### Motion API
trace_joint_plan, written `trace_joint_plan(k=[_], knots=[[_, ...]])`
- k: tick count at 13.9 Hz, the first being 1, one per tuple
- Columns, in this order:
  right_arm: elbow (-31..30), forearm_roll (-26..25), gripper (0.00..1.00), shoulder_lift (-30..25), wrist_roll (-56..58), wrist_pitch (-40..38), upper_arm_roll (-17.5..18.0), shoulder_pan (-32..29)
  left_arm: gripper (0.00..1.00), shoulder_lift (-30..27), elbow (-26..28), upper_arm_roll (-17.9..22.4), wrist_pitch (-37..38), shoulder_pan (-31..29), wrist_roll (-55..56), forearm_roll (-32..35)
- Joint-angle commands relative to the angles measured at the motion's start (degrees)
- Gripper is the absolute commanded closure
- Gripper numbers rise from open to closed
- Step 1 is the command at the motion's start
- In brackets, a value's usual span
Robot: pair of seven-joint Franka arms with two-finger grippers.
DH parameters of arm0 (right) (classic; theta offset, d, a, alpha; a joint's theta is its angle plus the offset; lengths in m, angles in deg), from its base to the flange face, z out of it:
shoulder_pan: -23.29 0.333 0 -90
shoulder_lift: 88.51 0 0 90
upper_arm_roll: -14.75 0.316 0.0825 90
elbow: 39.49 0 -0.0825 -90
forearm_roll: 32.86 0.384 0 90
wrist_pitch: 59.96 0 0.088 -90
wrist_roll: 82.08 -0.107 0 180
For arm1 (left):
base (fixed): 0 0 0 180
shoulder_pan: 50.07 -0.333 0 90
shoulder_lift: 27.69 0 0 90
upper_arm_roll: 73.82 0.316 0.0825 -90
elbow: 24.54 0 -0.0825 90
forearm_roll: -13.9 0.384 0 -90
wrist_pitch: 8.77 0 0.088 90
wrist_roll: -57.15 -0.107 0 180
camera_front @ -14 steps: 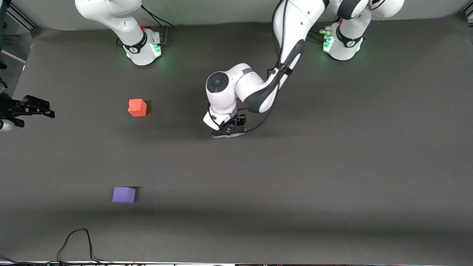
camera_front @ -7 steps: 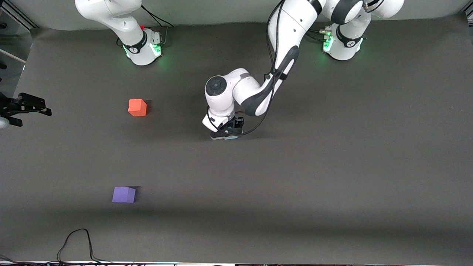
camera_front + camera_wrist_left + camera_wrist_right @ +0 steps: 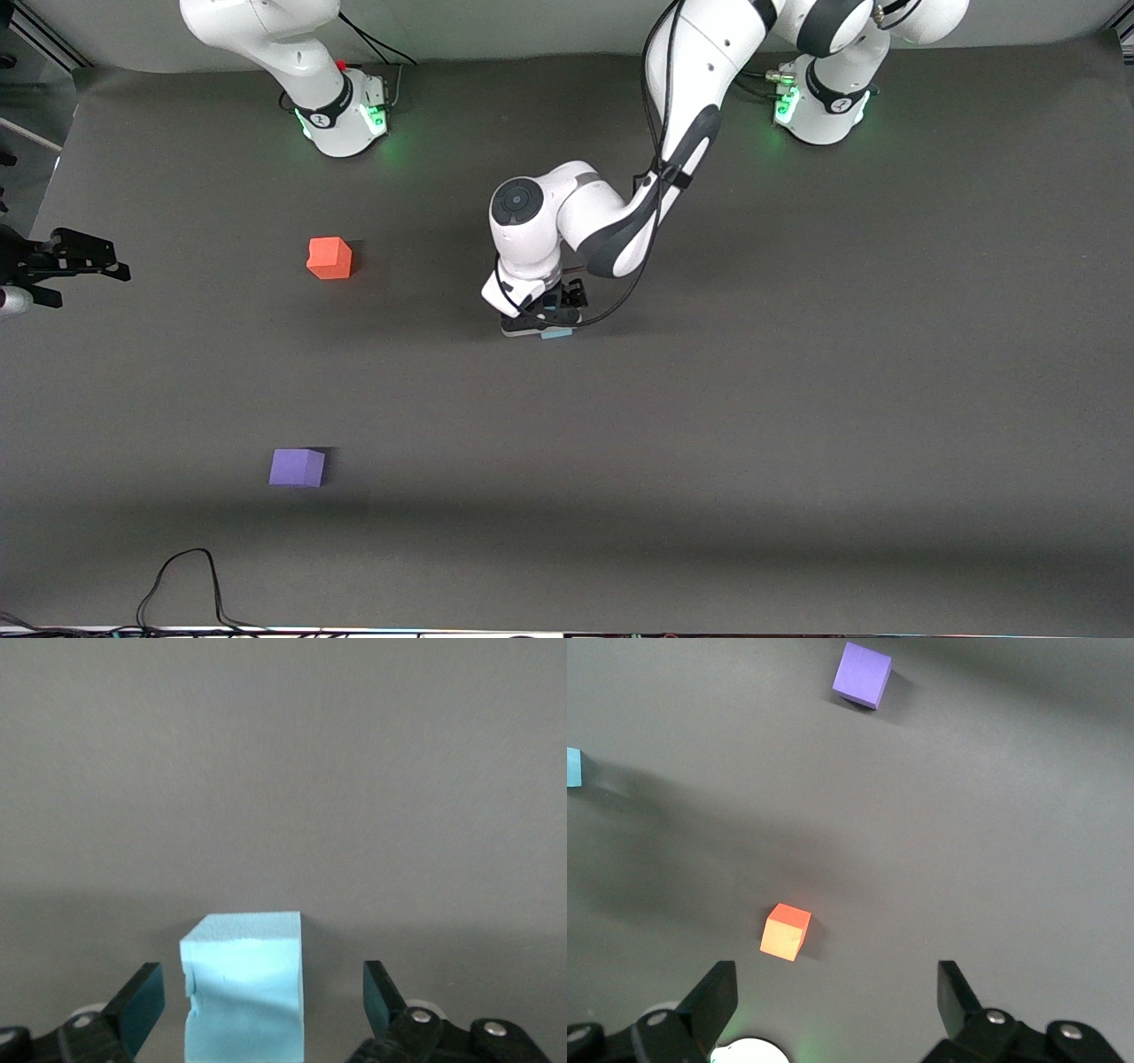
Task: Place blue block between orange and purple blocks
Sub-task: 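Set the blue block down and open the left gripper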
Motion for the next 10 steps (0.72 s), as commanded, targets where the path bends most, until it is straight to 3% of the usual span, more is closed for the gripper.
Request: trace_joint_plan(k=[1, 6, 10], knots=[[1.44, 1.07, 0.00, 0.44, 2.65, -0.56, -0.23, -0.20, 0.00, -7.52, 0.97, -0.43, 6.66, -4.37, -2.13, 0.19], [1.61, 1.16, 0.00, 0.44, 2.83, -0.56, -0.32, -0.29, 0.00, -21.06, 3.69, -1.14, 20.62, -18.52, -17.59, -8.77], [1.43, 1.16, 0.00, 0.53, 2.83, -0.56, -0.32, -0.29, 0.00, -32.66, 11.94, -0.97, 28.02, -30.91, -33.57, -9.57]])
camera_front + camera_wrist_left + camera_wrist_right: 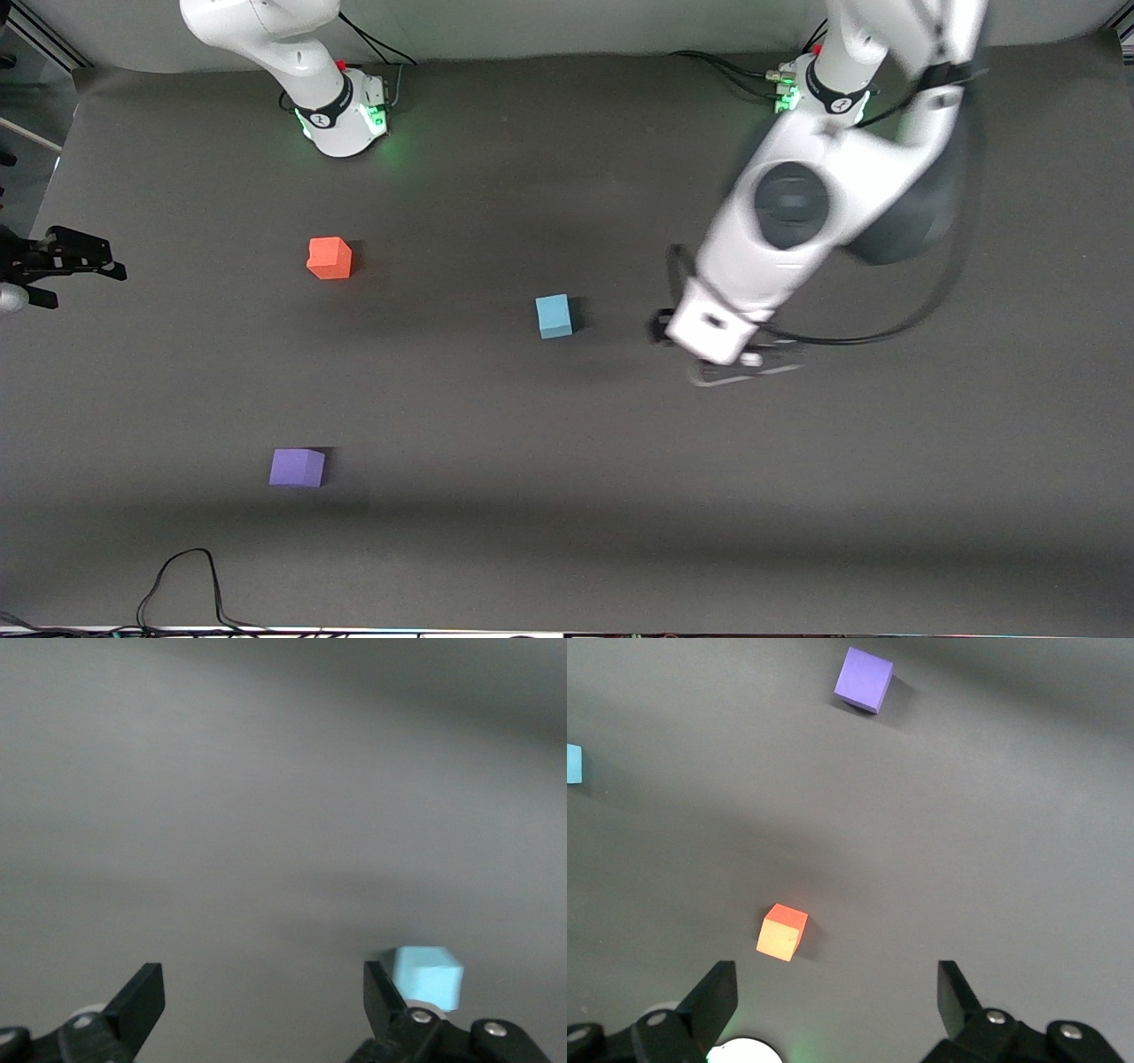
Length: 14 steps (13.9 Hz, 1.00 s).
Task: Place blue block between orange and purple blocks
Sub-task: 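Set the blue block down and open the left gripper, then draw the left arm back to its rest pose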
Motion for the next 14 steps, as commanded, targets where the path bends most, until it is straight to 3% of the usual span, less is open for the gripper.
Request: trace_joint_plan(k=[1, 4, 7, 14], knots=[[1.10, 1.15, 0.00, 0.53, 1.54, -0.57, -0.25, -0.21, 0.00, -9.96, 9.88, -0.72, 3.12, -7.39, -10.38, -1.11], [1.01, 1.06, 0.00, 0.53, 1.37, -0.57, -0.16, 0.05, 0.00, -14.27, 10.60, -0.63, 8.13, -15.83, -22.42, -0.58], [0.83, 0.97, 0.00, 0.18, 0.66, -0.83, 0.27, 0.84, 0.00, -17.53, 12.00, -0.63, 9.20, -19.63, -28.07, 1.26], [-1.80, 0.44, 0.00, -4.30, -20.92, -4.43, 0.36, 15.67, 0.00, -23.78, 17.10, -0.54, 7.80, -22.98, -32.74, 3.46]])
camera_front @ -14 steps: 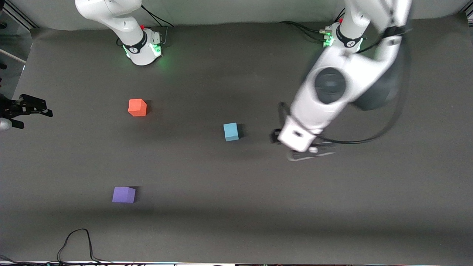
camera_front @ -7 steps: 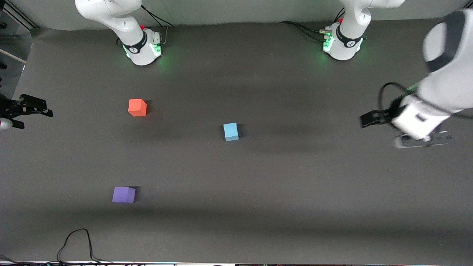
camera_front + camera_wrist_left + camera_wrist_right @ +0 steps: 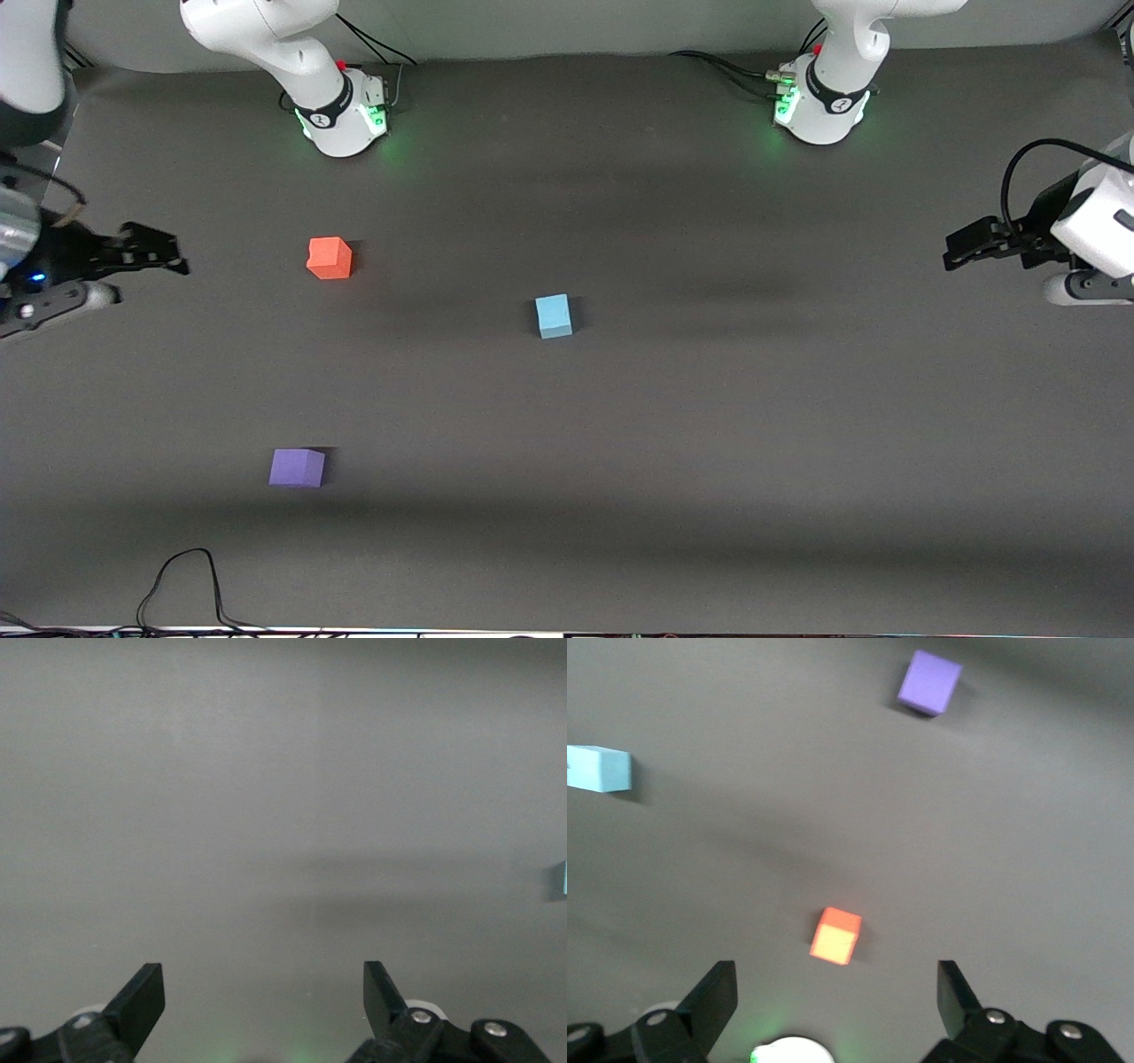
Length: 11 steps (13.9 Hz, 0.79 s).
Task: Place blue block between orange and purple blocks
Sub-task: 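Draw the left arm back to its rest pose, then move the right gripper over the blue block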
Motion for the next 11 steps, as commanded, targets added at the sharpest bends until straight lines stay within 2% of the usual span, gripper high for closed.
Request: trace_joint_plan(k=[1, 4, 7, 9, 11], knots=[[-1.67, 0.53, 0.00, -3.80, -13.08, -1.70, -0.20, 8.76, 0.00, -2.97, 2.68, -0.66, -1.24, -0.42, -0.99, 1.36], [-1.58, 2.02, 0.00, -4.07, -20.49, -1.97, -0.29, 17.39, 0.00, -1.31, -0.38, 1.01, -0.10, 0.45, -1.42, 1.28], [-1.23, 7.28, 0.00, -3.02, -29.03, -1.01, -0.20, 22.06, 0.00, -1.48, -0.31, 0.92, -0.09, -0.16, -1.86, 1.28], [-1.23, 12.99, 0.00, -1.62, -33.14, 1.88, -0.11, 23.47, 0.00, -1.48, -0.04, 1.01, -0.18, -0.25, -1.87, 1.28], [-0.53, 13.81, 0.00, 1.01, -41.48, 6.88, -0.02, 28.11, 0.00, -1.48, -0.13, 1.01, -0.18, -0.25, -2.04, 1.10]])
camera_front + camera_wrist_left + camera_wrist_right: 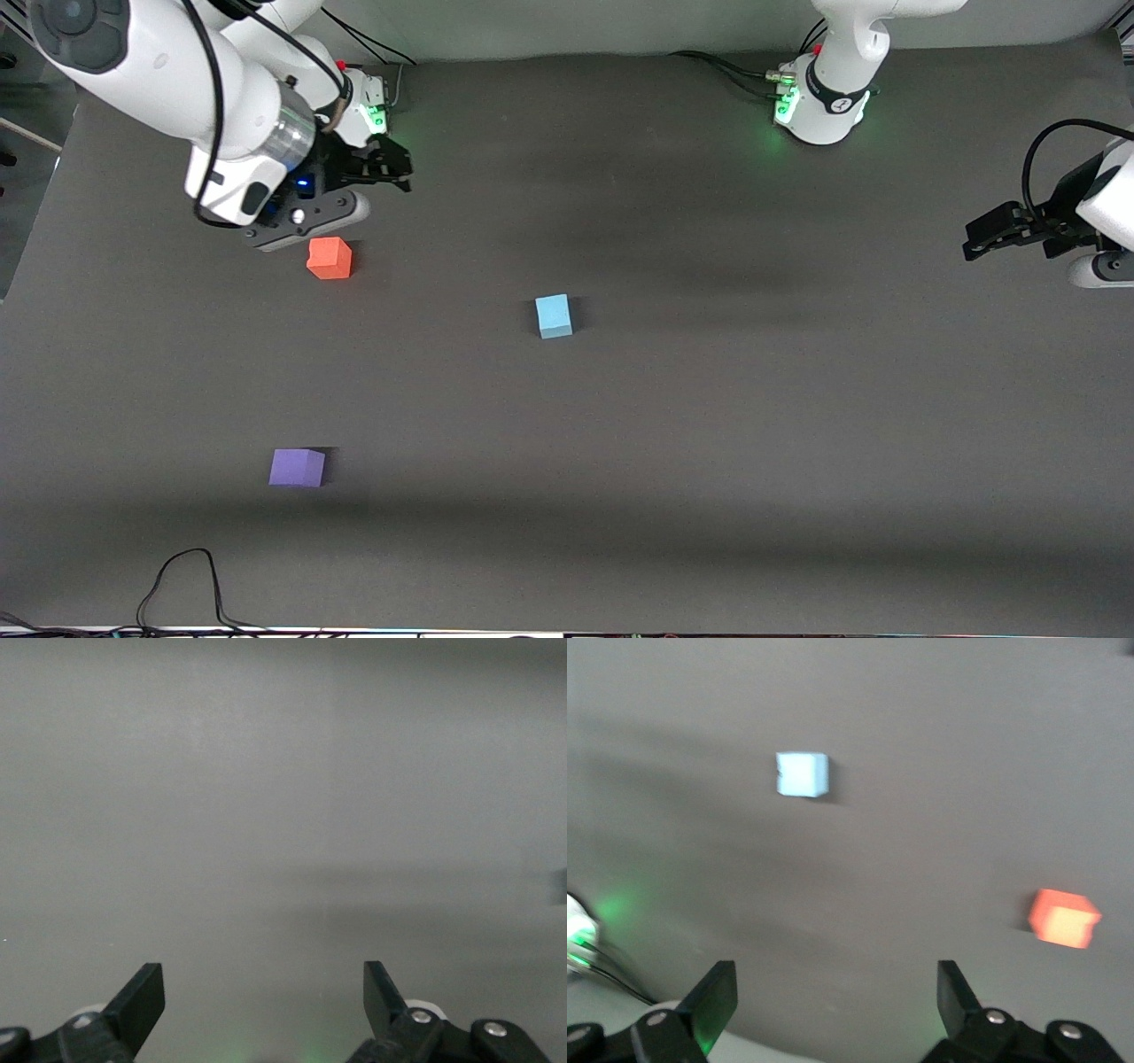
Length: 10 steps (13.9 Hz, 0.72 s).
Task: Place blue block between orange and purple blocks
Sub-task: 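Move the right gripper over the blue block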
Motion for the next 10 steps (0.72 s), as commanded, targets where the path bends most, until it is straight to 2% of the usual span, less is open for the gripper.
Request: trace_joint_plan(k=[1, 7, 10], knots=[[1.20, 1.59, 0.00, 4.74, -9.18, 6.00, -0.60, 6.48, 0.00, -0.24, -0.28, -0.14, -0.13, -0.20, -1.13, 0.49], [1.99, 1.58, 0.00, 15.12, -12.80, 14.01, -0.60, 11.15, 0.00, -0.51, -0.28, -0.40, 0.05, -0.38, -1.13, 0.49], [1.64, 1.76, 0.00, 19.60, -12.89, 17.79, -0.60, 13.43, 0.00, -0.51, -0.28, -2.86, 0.05, -2.66, -1.13, 0.41]])
